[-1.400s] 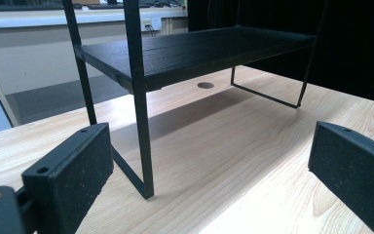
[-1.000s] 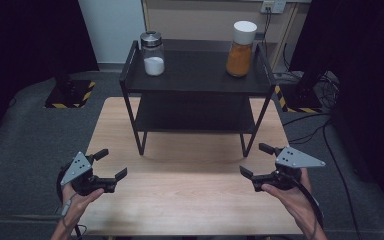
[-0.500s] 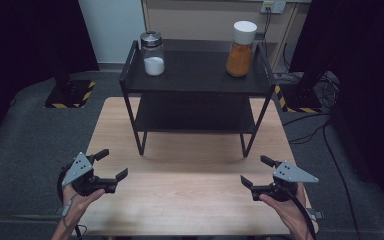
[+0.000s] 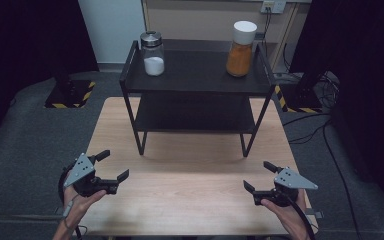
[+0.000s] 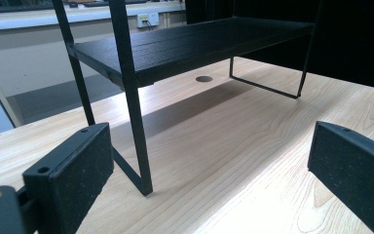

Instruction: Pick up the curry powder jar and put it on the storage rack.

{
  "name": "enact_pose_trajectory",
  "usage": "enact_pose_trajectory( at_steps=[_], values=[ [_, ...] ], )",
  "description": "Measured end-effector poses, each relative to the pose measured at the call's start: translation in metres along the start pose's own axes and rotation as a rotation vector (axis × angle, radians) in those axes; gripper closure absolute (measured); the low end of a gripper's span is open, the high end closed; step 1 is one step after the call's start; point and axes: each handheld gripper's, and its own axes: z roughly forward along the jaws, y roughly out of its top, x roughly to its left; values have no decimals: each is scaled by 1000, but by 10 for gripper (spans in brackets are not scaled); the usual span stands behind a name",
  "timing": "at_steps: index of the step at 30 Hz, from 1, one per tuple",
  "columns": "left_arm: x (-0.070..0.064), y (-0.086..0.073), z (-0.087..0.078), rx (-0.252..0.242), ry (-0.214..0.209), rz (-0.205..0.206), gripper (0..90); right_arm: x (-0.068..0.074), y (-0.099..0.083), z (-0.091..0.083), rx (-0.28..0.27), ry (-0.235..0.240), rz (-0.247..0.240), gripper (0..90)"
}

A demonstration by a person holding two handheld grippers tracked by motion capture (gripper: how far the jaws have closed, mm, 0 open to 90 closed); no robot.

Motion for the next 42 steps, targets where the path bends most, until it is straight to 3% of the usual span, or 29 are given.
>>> enact_pose_trajectory(
  at_steps=[13,19,32,42],
  values=[
    [-6,-4,-7,10,33,-43,19,-7,-13,-9,-26,-42,57,36],
    [-7,-8,-21,-25,67,-69,19,-9,-19,-14,-69,-68,84,19],
    [-5,-8,-24,-46,80,-57,17,-7,-27,-27,-107,-121,117,16],
    [-4,-7,-23,-55,75,-55,17,-9,-28,-25,-107,-117,118,15]
  ],
)
